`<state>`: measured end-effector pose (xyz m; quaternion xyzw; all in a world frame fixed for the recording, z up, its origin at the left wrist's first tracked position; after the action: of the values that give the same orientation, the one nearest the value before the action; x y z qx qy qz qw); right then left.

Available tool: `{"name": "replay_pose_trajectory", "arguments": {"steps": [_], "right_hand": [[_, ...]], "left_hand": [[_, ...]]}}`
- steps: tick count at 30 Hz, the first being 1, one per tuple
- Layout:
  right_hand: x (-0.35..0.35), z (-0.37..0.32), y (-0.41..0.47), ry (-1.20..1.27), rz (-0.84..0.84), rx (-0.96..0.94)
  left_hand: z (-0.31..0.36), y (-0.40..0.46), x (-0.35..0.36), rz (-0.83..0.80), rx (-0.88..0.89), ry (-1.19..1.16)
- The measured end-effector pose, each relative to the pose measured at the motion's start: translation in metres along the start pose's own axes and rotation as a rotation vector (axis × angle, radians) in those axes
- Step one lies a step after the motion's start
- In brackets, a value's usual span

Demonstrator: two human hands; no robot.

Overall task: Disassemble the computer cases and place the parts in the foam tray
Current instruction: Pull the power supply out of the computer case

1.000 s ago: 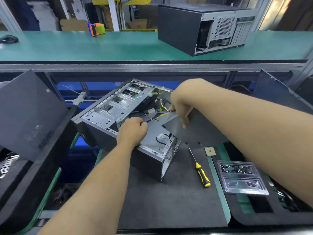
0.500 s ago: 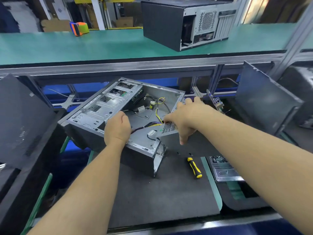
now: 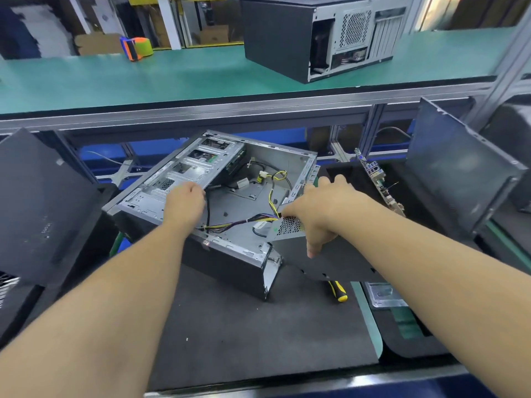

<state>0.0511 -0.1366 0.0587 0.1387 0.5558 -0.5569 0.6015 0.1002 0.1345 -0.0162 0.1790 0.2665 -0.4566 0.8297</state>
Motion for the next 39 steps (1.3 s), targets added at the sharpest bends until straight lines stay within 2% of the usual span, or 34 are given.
{"name": "replay_pose_trajectory", "arguments": {"steps": [6, 12, 15, 24, 30, 33, 36, 39], "right_hand": [[-0.01, -0.002, 0.004, 0.008, -0.058, 0.001], [-0.027, 0.004, 0.011, -0.004, -0.083, -0.02], [-0.032, 0.005, 0.014, -0.007, -0.096, -0.032], [-0.052, -0.003, 0.021, 0.03, -0.044, -0.073], [-0.058, -0.01, 0.022, -0.007, 0.02, -0.053], [-0.06, -0.012, 0.021, -0.014, 0.034, -0.06], [-0.059, -0.002, 0.023, 0.021, 0.0, -0.068], [-0.05, 0.017, 0.029, 0.063, -0.037, -0.057]], "left_hand": [[0.0, 0.011, 0.015, -0.489, 0.269, 0.817], [0.018, -0.008, 0.044, -0.708, 0.418, 1.306], [0.017, -0.019, 0.066, -0.76, 0.448, 1.439], [0.007, -0.009, 0.08, -0.847, 0.314, 1.551], [-0.003, -0.007, 0.091, -0.839, 0.322, 1.642], [-0.013, -0.014, 0.091, -0.953, 0.225, 1.609], [-0.008, -0.014, 0.094, -1.03, 0.184, 1.394], [0.006, -0.006, 0.108, -1.017, 0.115, 0.845]]}}
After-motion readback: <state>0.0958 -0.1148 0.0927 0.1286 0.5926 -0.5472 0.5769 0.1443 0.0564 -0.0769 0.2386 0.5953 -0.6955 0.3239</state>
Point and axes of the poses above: each hand's wrist, its own y-axis towards the middle knuckle, its own x-axis out of the palm, z = x × y, the point moved 8 cm from there along y, towards the middle knuckle, and after that the axes turned 3 degrees about z, right-handed, at the moved point
